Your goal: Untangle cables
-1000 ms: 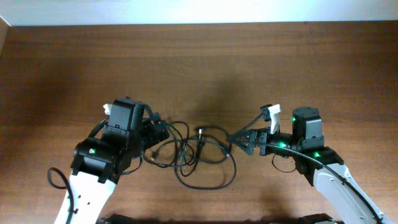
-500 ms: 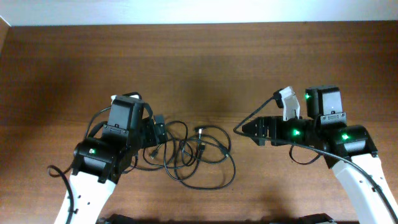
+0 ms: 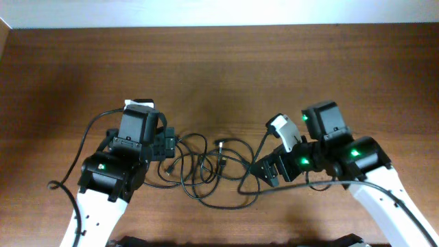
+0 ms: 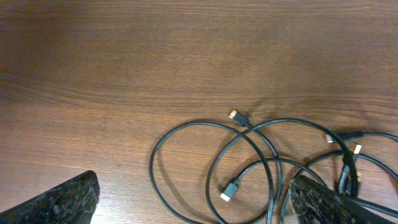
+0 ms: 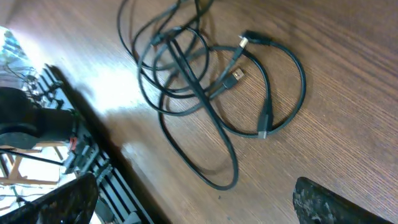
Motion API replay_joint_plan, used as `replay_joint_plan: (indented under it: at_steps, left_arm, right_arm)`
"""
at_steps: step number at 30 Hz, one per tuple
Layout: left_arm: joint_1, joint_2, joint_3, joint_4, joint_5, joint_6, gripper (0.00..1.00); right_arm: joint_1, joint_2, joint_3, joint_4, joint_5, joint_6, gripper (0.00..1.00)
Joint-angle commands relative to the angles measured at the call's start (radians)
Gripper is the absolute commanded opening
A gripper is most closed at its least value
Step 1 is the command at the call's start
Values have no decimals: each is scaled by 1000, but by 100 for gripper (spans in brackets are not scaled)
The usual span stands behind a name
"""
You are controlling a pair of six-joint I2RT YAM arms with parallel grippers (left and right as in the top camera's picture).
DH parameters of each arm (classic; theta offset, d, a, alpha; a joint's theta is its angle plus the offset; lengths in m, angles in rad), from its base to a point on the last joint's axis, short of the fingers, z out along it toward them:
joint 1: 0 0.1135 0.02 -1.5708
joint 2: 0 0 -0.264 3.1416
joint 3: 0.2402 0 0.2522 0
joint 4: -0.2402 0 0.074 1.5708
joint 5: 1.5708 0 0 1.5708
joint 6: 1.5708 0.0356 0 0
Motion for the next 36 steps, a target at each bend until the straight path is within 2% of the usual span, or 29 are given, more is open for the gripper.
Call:
replay_joint_plan:
  at_steps: [1,12,14,18,29,30,36]
  left_arm:
    - [8,-1,21,1,-35,19,99]
    - [8,1,21,-21,-31,19,99]
    - [8,3,21,-21,-24,19,99]
    - [8,8,21,-19,-24,19,99]
    - [8,29,21,-21,-24,19,99]
    - [8,29,21,-21,-24,19,99]
    - [8,29,21,-21,-24,19,99]
  right_arm:
    - [5,62,11,-5,27,-17,99]
    - [8,216,6,-31,10,-41,99]
    - [30,233,-1,-30,-55,-144,99]
    - [89,252,-13,-11,-52,-285,99]
    - [117,405,-18,65,17,-297,100]
    - [117,427,-18,68,1,-297,94]
    - [117,469,-18,58,-63,-297,18]
